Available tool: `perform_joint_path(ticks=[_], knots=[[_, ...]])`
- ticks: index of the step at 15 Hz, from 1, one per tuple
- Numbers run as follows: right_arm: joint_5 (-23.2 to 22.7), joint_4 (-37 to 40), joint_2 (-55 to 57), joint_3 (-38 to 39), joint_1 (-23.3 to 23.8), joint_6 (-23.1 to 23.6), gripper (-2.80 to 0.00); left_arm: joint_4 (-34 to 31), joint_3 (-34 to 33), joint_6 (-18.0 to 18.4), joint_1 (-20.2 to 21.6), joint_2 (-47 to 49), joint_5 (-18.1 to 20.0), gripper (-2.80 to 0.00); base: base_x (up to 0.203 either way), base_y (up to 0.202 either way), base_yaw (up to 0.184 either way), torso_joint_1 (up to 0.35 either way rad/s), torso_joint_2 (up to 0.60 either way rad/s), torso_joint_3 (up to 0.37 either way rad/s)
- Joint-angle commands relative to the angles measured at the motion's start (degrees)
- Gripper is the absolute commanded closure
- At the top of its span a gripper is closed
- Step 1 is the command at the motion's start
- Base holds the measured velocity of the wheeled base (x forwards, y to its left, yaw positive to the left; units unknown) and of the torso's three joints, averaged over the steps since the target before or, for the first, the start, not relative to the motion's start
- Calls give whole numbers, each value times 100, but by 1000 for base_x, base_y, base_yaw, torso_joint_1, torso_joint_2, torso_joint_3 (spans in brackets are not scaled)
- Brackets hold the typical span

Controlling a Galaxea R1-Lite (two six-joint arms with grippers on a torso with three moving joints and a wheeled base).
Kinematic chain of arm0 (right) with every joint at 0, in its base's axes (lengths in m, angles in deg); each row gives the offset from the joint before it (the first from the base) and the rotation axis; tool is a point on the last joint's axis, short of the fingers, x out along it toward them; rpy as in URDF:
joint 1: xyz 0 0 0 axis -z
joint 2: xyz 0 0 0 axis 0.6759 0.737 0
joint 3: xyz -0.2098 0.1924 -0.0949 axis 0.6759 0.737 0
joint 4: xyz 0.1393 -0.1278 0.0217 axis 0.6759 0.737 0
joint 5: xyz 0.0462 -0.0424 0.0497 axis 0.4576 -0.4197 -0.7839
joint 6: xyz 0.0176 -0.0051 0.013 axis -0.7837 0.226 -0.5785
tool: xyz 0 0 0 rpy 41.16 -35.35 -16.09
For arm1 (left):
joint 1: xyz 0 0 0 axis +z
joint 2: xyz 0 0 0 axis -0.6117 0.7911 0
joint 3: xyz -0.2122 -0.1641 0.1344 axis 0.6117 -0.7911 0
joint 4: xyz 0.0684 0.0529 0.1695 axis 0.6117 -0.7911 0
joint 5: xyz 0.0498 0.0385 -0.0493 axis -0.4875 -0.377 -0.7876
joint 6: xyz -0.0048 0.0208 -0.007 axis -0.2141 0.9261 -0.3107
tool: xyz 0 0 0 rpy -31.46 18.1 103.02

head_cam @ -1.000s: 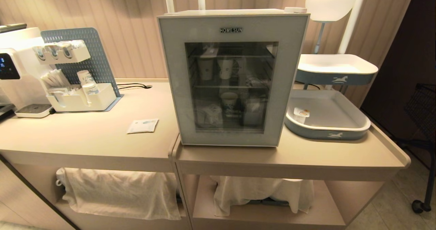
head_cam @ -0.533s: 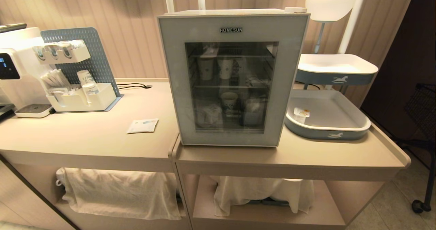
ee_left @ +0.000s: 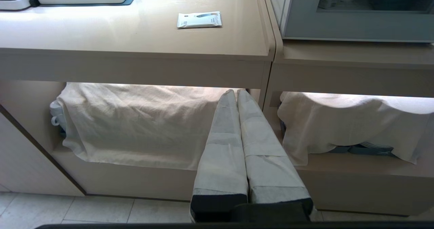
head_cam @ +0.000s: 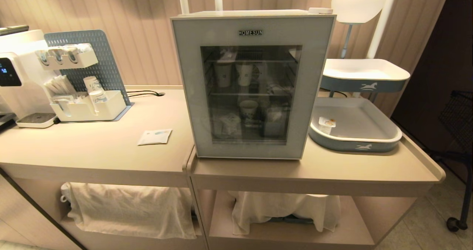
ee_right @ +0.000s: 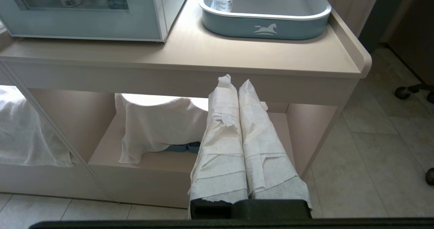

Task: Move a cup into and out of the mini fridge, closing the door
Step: Open the freezer door

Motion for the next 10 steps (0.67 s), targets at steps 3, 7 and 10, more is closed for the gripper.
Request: perform_joint_path(ticks=[3,7,10], knots=[[-4,-3,14,-2,0,-6,0,20,-9,-30,8,-2,-11,0,0,0,0,0,0,0],[31,-38,0,24,-4,-155,0,33,-9,100,0,-2,2,0,0,0,0,0,0,0],[37,-30,-4,24,-7,-137,0,33,-9,97,9,-2,11,0,0,0,0,0,0,0]])
